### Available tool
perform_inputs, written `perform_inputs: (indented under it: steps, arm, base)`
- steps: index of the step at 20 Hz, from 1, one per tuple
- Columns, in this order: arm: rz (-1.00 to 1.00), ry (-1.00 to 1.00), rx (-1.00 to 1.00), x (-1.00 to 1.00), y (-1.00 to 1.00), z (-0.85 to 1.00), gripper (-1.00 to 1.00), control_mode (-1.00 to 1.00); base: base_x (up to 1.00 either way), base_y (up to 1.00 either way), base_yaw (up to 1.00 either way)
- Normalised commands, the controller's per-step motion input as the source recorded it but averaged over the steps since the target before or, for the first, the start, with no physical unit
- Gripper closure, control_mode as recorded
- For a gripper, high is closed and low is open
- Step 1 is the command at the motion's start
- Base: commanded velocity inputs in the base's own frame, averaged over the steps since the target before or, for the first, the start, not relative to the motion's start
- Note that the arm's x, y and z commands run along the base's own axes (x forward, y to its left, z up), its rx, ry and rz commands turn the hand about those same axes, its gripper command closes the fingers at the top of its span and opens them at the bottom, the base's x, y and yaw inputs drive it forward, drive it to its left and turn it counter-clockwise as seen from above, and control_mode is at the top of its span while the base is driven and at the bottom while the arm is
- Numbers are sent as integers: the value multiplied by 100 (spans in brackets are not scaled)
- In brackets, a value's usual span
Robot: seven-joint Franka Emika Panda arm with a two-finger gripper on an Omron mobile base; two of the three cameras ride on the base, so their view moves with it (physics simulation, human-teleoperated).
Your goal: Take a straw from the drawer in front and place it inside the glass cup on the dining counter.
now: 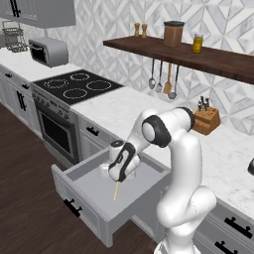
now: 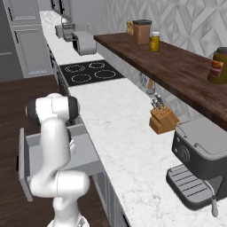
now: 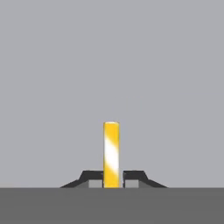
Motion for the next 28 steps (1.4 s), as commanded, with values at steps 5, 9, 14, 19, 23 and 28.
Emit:
perform_inputs:
  steps: [5,9,14,19,23,28]
  arm:
    - [0,-16,6,0,0,100,100,-100]
    - [0,-2,4,0,0,100,100,-100]
    - [0,0,0,0,0,100,100,-100]
    - [2,3,0,-2,-12,100,100,-100]
    - [9,-3,-8,-20,-41,100,100,-100]
    - [18,-12,-8,-22,-56,67,100,-100]
  base:
    - [0,0,0]
    - [0,0,0]
    - [0,0,0]
    - [0,0,0]
    - [0,0,0]
    - [0,0,0]
